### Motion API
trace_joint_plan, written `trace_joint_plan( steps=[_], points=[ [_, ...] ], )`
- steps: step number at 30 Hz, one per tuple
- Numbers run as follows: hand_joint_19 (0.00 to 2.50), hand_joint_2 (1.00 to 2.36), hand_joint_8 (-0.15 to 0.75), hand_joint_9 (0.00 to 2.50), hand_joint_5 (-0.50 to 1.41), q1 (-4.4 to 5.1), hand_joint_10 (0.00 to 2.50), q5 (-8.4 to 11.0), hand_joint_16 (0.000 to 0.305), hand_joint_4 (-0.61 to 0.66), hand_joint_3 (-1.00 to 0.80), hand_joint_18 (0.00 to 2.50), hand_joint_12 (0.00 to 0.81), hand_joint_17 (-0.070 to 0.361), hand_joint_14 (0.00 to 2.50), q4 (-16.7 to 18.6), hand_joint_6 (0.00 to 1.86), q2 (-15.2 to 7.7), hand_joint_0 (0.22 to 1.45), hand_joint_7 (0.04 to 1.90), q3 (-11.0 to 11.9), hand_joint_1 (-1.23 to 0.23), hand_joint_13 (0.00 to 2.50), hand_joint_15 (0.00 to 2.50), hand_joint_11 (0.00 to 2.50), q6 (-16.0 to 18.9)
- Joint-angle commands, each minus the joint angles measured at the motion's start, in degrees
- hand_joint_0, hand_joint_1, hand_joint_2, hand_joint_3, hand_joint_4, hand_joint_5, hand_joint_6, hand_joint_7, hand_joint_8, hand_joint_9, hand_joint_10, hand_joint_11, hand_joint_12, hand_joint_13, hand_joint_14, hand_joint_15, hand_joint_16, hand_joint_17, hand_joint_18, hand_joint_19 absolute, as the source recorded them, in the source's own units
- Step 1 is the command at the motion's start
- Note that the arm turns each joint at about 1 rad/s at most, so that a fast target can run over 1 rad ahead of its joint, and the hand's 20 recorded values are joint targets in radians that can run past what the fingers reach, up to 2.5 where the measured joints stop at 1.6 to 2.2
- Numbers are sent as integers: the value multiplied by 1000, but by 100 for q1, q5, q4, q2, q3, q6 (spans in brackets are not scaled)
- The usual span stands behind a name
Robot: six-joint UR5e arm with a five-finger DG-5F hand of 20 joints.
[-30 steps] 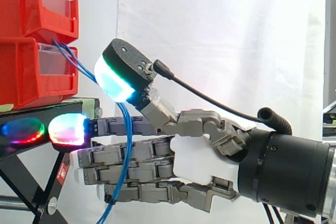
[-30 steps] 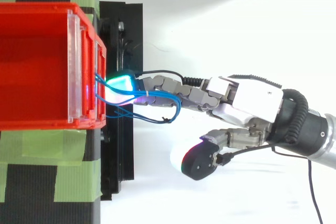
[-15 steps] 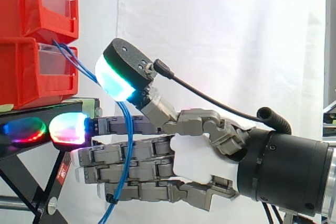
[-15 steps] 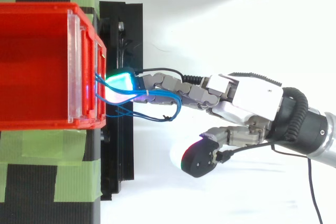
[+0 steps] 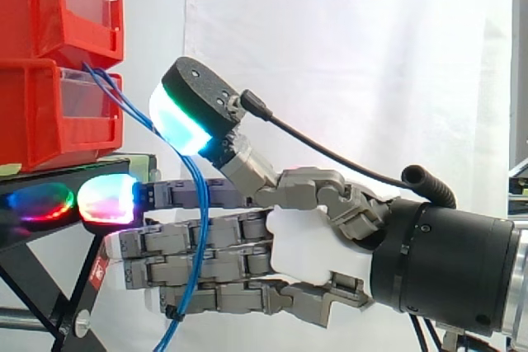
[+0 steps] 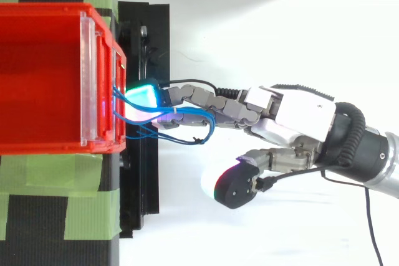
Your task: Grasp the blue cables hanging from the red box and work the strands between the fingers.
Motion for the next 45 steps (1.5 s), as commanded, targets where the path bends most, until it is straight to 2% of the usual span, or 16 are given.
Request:
trace_joint_plan(
  steps=[1, 11, 20, 29, 34, 41, 45],
  points=[
    [302, 1000, 308, 347, -270, -2, 2, 0, 63, 187, -1000, 288, 416, 141, 9, 0, 4, 2, 674, 624, 0, -526, 387, 333, 129, -1],
    [325, 1000, 319, 391, -263, -2, 6, 0, 64, 192, -1000, 376, 427, 144, 10, 0, 4, 2, 682, 625, 9, -525, 454, 372, 166, -1],
    [395, 1000, 344, 528, -256, -2, 7, 0, 64, 199, -1000, 496, 438, 145, 14, 0, 4, 2, 686, 628, 9, -522, 557, 442, 319, -1],
    [546, 1000, 373, 745, -243, -2, 15, 0, 65, 212, -1000, 676, 464, 146, 19, 0, 4, 2, 696, 631, 17, -515, 813, 704, 645, 8],
    [658, 1000, 391, 914, -228, -2, 18, 0, 65, 220, -1000, 799, 477, 147, 20, 0, 5, -7, 702, 635, 17, -511, 973, 952, 965, 8],
    [793, 1000, 376, 1041, -213, -11, 14, 0, 64, 226, -1000, 907, 463, 145, 15, 0, 5, 2, 710, 638, 17, -509, 1128, 1182, 1225, 8],
    [882, 1000, 351, 1137, -202, -11, 9, 0, 64, 234, -1000, 978, 442, 145, 10, 0, 5, 2, 715, 640, 17, -509, 1211, 1327, 1466, 8]
  ],
)
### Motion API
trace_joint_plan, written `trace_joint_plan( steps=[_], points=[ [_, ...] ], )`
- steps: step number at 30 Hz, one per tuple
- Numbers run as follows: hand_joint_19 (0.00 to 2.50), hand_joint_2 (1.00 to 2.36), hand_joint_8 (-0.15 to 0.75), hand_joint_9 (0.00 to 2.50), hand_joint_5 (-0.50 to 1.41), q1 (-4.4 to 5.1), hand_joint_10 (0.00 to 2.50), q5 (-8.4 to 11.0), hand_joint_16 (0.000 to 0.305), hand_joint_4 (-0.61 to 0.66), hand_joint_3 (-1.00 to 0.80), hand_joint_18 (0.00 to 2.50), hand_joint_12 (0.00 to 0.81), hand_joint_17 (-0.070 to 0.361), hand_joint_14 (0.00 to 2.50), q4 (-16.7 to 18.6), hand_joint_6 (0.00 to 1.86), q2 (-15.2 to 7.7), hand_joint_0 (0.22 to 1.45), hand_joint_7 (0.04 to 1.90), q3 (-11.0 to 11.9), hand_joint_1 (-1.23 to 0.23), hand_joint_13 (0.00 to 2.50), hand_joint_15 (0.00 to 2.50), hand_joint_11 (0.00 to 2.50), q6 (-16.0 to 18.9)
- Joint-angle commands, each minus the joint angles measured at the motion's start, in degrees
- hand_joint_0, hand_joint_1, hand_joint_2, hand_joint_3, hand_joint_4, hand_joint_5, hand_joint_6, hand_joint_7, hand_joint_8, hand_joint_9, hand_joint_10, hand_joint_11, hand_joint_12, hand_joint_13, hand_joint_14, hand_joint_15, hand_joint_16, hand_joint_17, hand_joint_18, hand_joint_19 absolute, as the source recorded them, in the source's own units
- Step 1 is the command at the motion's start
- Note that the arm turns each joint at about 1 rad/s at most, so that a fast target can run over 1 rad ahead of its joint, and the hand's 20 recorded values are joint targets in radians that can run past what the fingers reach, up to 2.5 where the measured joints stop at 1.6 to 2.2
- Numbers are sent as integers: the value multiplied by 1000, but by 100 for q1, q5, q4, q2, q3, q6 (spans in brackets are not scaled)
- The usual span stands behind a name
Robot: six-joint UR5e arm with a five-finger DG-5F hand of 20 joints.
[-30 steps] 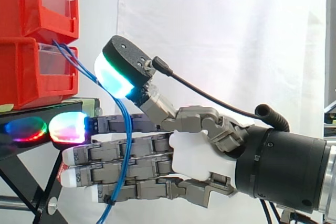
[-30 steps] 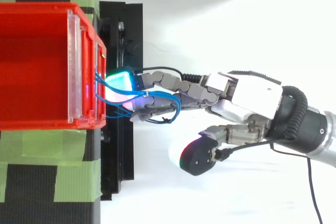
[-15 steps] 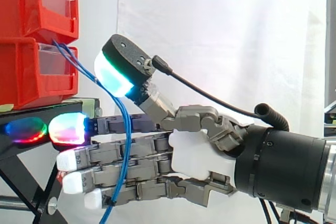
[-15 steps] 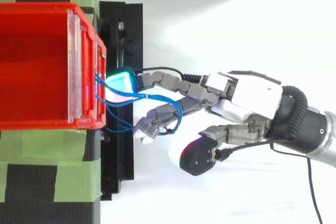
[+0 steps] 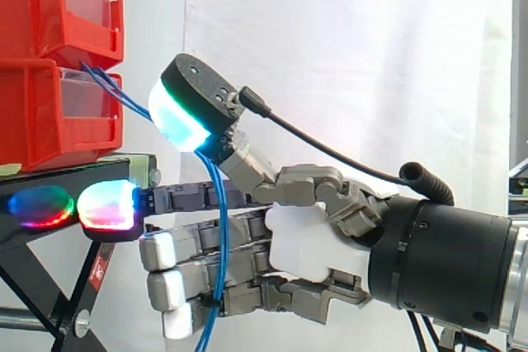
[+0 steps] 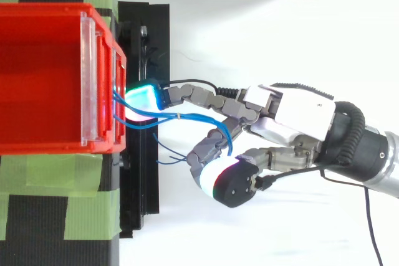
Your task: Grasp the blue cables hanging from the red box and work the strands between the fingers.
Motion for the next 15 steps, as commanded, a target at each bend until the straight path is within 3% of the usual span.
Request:
trace_joint_plan(
  steps=[1, 5, 8, 13, 15],
  points=[
    [918, 1000, 345, 1149, -198, -2, 7, 0, 65, 235, -1000, 1005, 437, 145, 7, 0, 5, 0, 715, 640, 0, -510, 1232, 1368, 1510, 0],
    [993, 1000, 332, 1193, -187, -2, 2, 0, 65, 239, -1000, 1053, 429, 147, 2, 0, 5, 0, 718, 643, 0, -510, 1283, 1492, 1668, 0],
    [1081, 1000, 330, 1207, -176, -10, 53, 0, 65, 246, -1000, 1107, 415, 145, 197, 0, 5, 0, 719, 649, 0, -512, 1286, 1533, 1714, 0],
    [1243, 1000, 311, 1157, -151, -10, 574, 0, 64, 260, -1000, 1237, 412, 143, 819, 0, 6, 0, 723, 662, 0, -516, 1234, 1432, 1743, -9],
    [1428, 1000, 330, 1174, -140, -10, 753, 0, 64, 271, -1000, 1404, 424, 145, 877, 0, 5, 0, 731, 658, 0, -522, 1294, 1481, 1766, -9]
  ],
)
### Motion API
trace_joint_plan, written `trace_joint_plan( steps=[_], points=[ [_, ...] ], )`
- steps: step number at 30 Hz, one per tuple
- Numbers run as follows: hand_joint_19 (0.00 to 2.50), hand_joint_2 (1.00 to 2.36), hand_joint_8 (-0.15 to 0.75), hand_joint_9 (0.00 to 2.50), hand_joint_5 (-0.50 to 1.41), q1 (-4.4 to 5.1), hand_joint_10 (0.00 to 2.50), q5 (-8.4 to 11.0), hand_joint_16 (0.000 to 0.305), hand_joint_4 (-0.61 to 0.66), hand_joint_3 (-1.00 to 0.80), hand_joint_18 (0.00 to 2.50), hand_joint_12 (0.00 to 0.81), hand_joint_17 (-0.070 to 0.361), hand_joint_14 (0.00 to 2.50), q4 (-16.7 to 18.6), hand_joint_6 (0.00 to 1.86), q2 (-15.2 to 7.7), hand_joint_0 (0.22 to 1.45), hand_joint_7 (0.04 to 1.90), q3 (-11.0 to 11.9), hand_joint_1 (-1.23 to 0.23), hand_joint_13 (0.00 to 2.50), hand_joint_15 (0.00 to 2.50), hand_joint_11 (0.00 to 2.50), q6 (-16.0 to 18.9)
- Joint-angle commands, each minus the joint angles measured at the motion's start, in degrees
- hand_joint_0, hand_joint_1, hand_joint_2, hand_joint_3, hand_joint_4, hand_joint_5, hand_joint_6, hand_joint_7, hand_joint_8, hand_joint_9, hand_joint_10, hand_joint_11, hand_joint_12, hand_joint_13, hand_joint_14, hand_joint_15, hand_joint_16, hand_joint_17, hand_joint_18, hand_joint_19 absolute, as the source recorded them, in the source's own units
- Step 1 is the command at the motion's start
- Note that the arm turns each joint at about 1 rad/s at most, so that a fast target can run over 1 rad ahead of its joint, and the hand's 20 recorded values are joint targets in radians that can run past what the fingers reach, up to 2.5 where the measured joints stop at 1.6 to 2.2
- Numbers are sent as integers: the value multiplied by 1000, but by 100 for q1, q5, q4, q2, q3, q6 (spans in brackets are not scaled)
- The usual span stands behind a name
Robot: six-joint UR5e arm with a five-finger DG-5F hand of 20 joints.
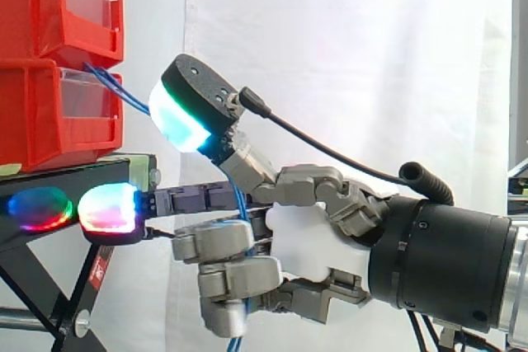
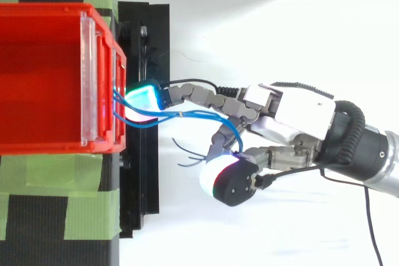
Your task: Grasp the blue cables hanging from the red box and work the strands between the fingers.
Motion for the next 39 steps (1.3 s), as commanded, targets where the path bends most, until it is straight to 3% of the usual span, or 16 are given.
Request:
trace_joint_plan(
  steps=[1, 3, 4, 5, 9, 12, 16, 22, 30, 39],
  points=[
    [1556, 1000, 326, 1178, -139, -2, 821, -1, 62, 278, -1000, 1460, 431, 139, 918, -9, 5, -9, 733, 657, 9, -522, 1320, 1513, 1787, 7],
    [1729, 1000, 330, 1168, -134, -2, 1053, -1, 60, 277, -1000, 1560, 436, 134, 1023, -18, 5, 0, 737, 655, 18, -522, 1323, 1538, 1780, 7],
    [1896, 1000, 330, 1149, -128, -2, 1335, -1, 56, 279, -1000, 1619, 447, 126, 1283, -18, 6, 0, 741, 660, 26, -524, 1329, 1490, 1810, 7],
    [1932, 1000, 325, 1143, -128, -2, 1368, -1, 56, 280, -1000, 1626, 454, 126, 1369, -18, 5, 0, 741, 660, 26, -524, 1331, 1485, 1807, 7],
    [1762, 1000, 334, 1053, -125, -2, 2208, 16, 58, 282, -1000, 1572, 452, 131, 2076, 0, 6, 0, 747, 662, 26, -525, 1231, 1444, 1923, 7],
    [1720, 1000, 339, 996, -121, -2, 2481, 8, 59, 283, -1000, 1545, 440, 132, 2306, -18, 6, 0, 750, 663, 26, -530, 1171, 1475, 2022, -2],
    [1620, 1000, 350, 940, -119, -2, 2500, 43, 59, 281, -1000, 1508, 426, 132, 2500, -18, 6, 0, 749, 664, 26, -538, 1104, 1473, 2087, 7],
    [1576, 1000, 354, 900, -115, -2, 2500, 16, 59, 282, -1000, 1485, 414, 133, 2500, -26, 6, 0, 747, 664, 26, -544, 1062, 1491, 2196, -37],
    [1546, 1000, 370, 873, -113, 34, 2500, 25, 59, 280, -1000, 1459, 407, 133, 2500, -396, 6, 0, 748, 665, 123, -547, 1041, 1480, 2340, -142],
    [1496, 1000, 369, 850, -113, 34, 2500, 34, 59, 281, -1000, 1431, 404, 132, 2500, -571, 6, 0, 745, 668, 123, -548, 1031, 1455, 2300, -151]
  ],
)
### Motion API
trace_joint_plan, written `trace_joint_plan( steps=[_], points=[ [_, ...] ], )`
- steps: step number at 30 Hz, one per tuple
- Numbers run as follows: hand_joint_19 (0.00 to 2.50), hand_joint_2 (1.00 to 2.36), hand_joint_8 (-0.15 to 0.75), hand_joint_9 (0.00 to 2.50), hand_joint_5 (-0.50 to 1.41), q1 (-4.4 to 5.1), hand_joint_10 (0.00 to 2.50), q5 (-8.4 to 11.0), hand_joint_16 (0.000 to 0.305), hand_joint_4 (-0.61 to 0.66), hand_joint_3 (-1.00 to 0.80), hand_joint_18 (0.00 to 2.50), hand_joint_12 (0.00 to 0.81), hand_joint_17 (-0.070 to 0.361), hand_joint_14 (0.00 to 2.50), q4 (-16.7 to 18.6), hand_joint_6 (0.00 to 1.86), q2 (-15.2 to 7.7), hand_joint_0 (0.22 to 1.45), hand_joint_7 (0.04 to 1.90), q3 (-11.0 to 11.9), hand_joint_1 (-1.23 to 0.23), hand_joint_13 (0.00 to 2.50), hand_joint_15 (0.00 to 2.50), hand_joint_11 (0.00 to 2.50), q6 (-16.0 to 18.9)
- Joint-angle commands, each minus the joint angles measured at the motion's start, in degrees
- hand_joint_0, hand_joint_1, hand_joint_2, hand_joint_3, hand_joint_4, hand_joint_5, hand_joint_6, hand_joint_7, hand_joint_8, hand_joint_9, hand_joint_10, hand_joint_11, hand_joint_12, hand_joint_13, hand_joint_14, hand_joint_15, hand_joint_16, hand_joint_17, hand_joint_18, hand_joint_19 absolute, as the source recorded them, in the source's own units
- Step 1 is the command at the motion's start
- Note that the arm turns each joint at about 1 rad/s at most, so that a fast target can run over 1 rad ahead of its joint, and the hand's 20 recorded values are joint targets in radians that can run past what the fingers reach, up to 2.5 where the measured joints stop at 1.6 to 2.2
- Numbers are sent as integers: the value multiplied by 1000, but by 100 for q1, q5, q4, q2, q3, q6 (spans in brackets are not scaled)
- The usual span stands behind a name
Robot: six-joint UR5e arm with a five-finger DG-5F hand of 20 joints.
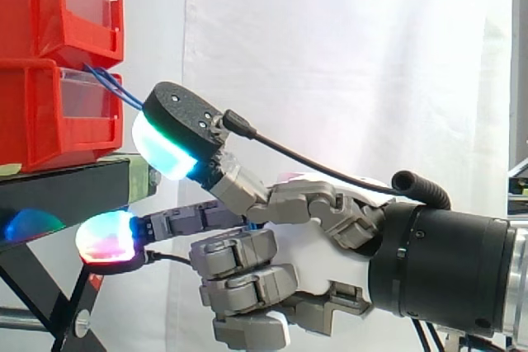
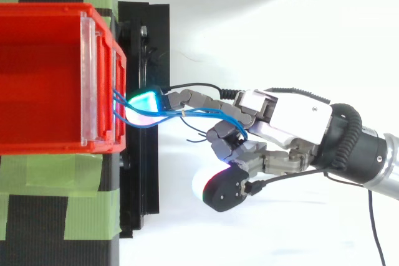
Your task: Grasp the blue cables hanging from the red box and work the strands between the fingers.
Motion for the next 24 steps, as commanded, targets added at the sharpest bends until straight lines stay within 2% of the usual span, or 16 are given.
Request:
trace_joint_plan(
  steps=[1, 5, 24],
  points=[
    [1485, 1000, 370, 850, -114, -1, 2500, 4, 59, 281, -1000, 1432, 408, 132, 2500, -81, 6, 0, 745, 668, 1, -548, 1030, 1476, 2297, -1],
    [1478, 1000, 369, 846, -115, -1, 2500, 4, 58, 279, -1000, 1427, 407, 131, 2500, -284, 6, 0, 745, 670, 1, -548, 1027, 1467, 2314, -1],
    [1462, 1000, 364, 834, -116, -1, 2500, 13, 58, 279, -1000, 1413, 405, 131, 2500, -609, 6, 0, 742, 668, 1, -547, 1018, 1451, 2305, -10]
  ],
)
